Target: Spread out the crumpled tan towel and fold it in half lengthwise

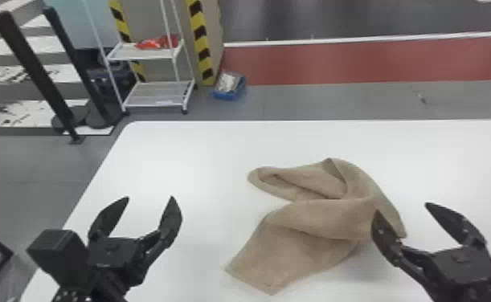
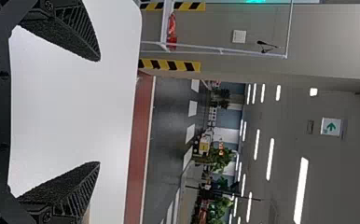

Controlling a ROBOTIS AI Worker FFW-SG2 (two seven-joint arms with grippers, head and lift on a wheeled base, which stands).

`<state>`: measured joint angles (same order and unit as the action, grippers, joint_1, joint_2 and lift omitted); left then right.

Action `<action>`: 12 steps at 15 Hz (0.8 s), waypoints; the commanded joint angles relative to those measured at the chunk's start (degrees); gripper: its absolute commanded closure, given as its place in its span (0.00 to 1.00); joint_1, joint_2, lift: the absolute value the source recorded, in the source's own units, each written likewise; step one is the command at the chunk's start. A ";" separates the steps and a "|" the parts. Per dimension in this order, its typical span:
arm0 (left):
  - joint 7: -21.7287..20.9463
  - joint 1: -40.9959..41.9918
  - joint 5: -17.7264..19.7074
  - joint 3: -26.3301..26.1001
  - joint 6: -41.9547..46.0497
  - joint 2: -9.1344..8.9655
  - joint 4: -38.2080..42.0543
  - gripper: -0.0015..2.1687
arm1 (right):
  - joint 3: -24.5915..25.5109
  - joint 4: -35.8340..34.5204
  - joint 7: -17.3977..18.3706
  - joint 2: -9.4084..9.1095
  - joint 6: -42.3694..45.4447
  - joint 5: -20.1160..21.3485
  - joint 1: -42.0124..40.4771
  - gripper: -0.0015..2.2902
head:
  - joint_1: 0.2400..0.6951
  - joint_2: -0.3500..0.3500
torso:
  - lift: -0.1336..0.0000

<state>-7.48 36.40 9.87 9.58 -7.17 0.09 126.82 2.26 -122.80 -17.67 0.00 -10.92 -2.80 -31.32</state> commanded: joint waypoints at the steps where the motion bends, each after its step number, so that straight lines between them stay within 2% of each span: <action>1: 0.36 -0.28 0.06 0.09 0.00 -0.24 -0.34 0.04 | 0.11 -0.42 0.00 -0.05 -0.12 -0.01 -0.41 0.04 | 1.00 0.69 | 0.07; 12: 0.09 -0.19 -0.03 0.00 -0.18 -0.24 -0.43 0.04 | 0.72 -0.77 0.00 -0.05 -0.47 -0.63 -0.59 0.04 | 1.00 0.69 | 0.07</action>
<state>-7.28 36.10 9.84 9.63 -7.17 0.09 126.25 2.97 -123.35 -17.67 0.00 -11.39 -3.39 -31.75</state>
